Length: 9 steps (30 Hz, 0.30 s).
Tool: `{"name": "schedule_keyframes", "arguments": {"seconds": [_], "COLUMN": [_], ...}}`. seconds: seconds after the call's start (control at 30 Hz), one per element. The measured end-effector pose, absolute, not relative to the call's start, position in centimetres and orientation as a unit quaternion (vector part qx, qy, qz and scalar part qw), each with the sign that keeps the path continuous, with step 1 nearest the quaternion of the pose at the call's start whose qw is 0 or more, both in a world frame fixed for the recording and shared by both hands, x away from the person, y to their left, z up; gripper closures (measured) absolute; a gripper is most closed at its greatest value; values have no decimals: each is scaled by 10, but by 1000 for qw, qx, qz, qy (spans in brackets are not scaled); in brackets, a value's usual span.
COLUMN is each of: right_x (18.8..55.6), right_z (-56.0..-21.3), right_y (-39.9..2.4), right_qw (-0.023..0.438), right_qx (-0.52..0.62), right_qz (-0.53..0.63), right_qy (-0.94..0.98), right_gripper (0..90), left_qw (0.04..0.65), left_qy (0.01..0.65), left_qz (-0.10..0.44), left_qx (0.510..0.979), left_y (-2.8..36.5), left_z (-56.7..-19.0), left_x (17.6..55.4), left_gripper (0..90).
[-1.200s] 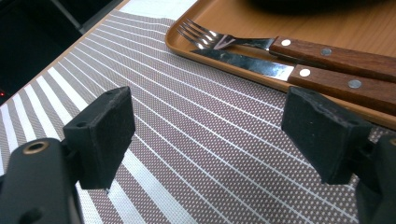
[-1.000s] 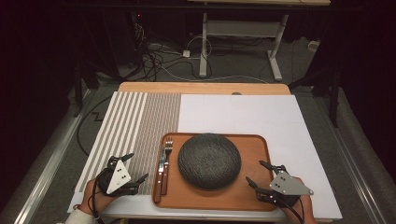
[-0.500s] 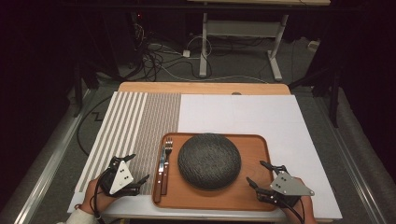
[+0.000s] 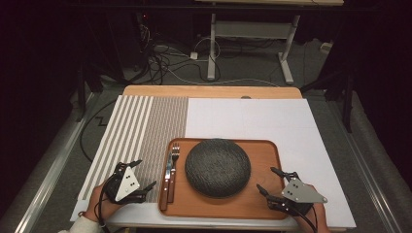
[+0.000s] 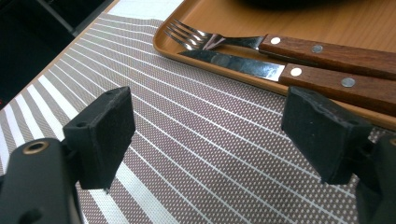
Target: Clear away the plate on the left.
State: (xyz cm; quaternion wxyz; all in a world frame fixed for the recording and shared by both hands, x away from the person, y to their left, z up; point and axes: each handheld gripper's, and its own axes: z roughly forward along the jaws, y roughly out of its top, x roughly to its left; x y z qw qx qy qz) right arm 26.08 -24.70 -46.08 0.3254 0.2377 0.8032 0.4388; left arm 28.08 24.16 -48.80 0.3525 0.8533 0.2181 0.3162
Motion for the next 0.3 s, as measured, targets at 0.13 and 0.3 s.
{"name": "schedule_keyframes", "arguments": {"seconds": [0.13, 0.3], "right_x": [261, 263], "right_z": [-461, -462], "right_y": [-249, -249], "right_qw": [326, 324], "right_qx": [241, 242], "right_qz": [440, 441], "right_qy": [801, 801], "right_gripper": [317, 315], "left_qw": [351, 351], "left_qy": [217, 217], "left_qz": [315, 314], "left_qx": [855, 855], "left_y": [240, 240], "left_z": [-489, -488], "left_x": [282, 283], "left_gripper": [171, 171]}}
